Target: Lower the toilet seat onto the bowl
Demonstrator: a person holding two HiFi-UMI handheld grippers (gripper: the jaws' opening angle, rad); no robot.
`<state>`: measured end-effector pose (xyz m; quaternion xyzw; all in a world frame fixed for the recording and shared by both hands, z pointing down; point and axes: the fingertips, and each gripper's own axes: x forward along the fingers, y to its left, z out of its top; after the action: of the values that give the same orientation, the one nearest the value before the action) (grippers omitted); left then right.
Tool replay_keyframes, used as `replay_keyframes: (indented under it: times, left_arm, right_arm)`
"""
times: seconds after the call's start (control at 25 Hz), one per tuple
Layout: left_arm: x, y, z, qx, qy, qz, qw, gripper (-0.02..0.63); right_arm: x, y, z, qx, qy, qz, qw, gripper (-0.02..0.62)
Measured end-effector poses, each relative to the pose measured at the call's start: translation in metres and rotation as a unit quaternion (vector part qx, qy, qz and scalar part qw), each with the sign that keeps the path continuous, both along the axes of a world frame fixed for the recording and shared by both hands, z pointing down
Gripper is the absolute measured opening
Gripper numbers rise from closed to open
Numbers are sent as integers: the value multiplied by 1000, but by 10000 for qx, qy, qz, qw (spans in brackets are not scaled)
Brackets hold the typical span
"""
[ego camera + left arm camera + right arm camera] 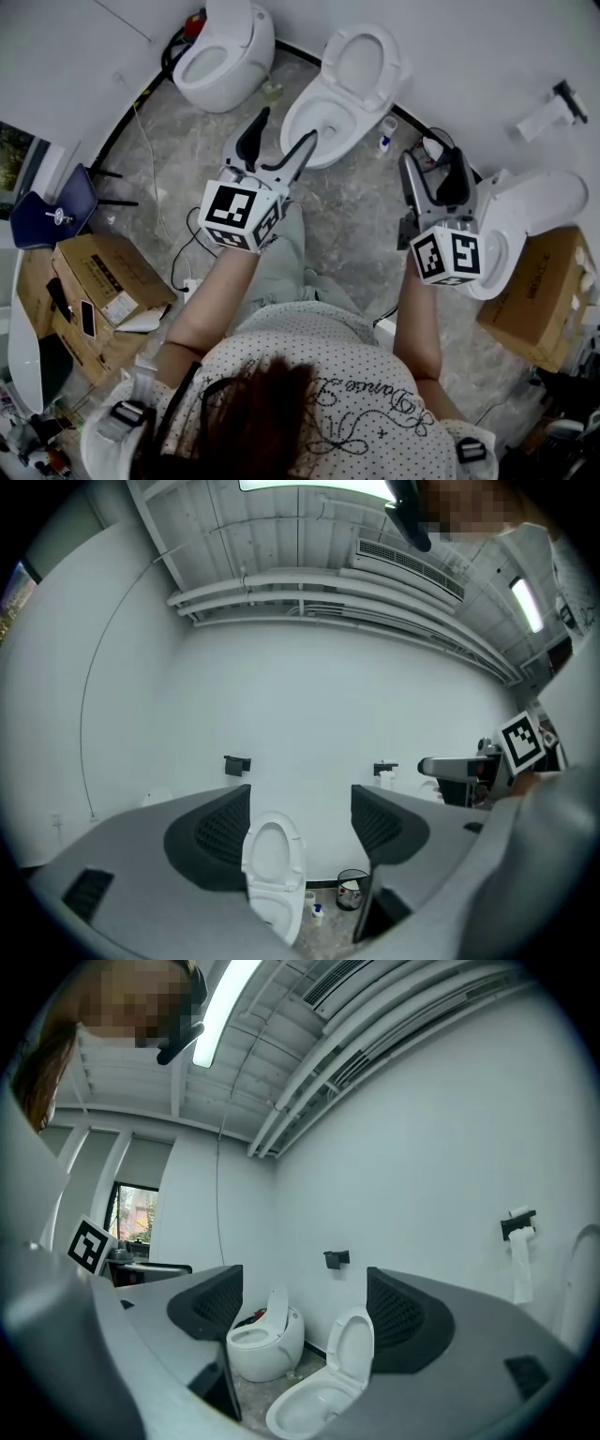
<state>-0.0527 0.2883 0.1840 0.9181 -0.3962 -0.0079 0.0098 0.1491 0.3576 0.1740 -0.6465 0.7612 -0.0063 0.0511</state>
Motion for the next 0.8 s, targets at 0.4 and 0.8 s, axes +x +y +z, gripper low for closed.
replay_keyframes:
  times: [0.4,0.8]
  left_arm:
    - [33,-122,4,-34,-6,349,9994,333]
    - [47,-240,10,-83,-75,696,9975,334]
  right_arm:
    - [18,-111,6,-89,-35,183,9998,414]
    - [26,-219,6,-97,-103,520,9985,414]
